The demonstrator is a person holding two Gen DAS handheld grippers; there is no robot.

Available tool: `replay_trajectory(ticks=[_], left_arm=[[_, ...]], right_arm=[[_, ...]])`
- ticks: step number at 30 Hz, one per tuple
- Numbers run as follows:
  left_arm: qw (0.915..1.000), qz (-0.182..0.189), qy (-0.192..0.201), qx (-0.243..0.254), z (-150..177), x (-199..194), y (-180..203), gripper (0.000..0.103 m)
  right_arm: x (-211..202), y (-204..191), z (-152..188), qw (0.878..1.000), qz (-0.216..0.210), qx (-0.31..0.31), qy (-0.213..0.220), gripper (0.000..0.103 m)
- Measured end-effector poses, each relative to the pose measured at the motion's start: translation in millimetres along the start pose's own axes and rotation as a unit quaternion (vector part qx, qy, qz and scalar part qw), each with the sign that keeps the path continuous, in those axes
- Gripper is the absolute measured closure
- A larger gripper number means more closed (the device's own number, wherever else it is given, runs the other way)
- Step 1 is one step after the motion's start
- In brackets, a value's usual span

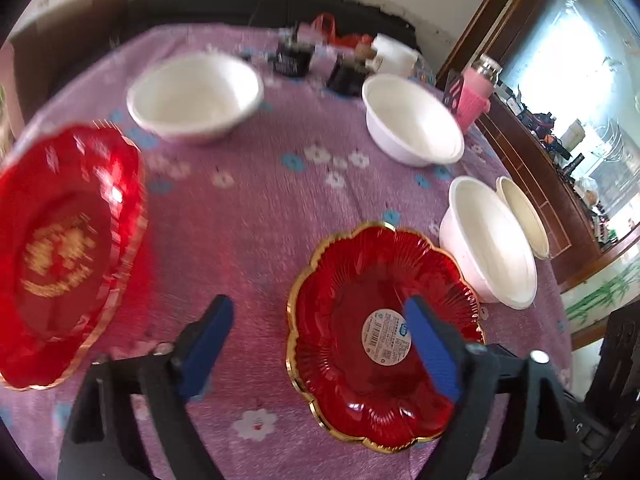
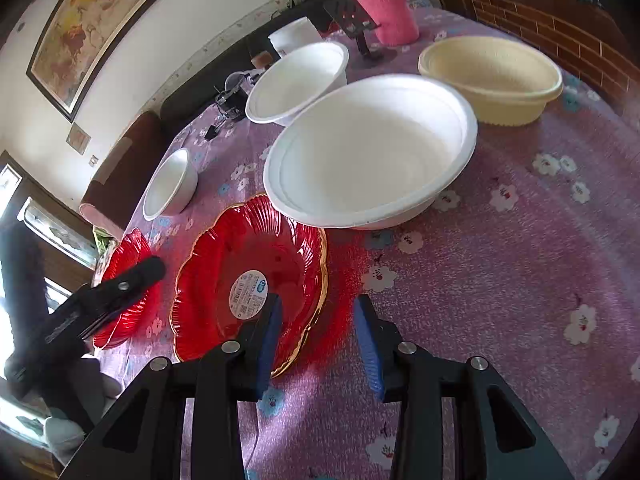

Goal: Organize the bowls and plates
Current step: 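Carry the small red plate and lower it onto the large red plate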

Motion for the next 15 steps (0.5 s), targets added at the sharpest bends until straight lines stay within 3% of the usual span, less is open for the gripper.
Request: replay_trajectory(ticks=[7,15], left_arm=[[0.9998,-0.007,-0.02,-0.004,3.7,23.9,-2.2,0.034],[0.9989,-0.033,-0.011,0.032,6.4,30.7,10.9,0.034]], right_arm=[[12.3,-5.9,-0.1,1.0,-0.006,-0.007,-0.008,0.063],[29.6,-11.1,0.0,1.0,-0.009,0.001,-0.015,0.063]])
Point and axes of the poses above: each gripper's, at about its wrist camera, not at the fingertips, and x roughly the way its jaws point, y to its right, z to its underside, the point moved 10 cm from there along x, roughly the way its jaws point, and after that the axes turned 3 degrees about z, right-handed, at the moved point
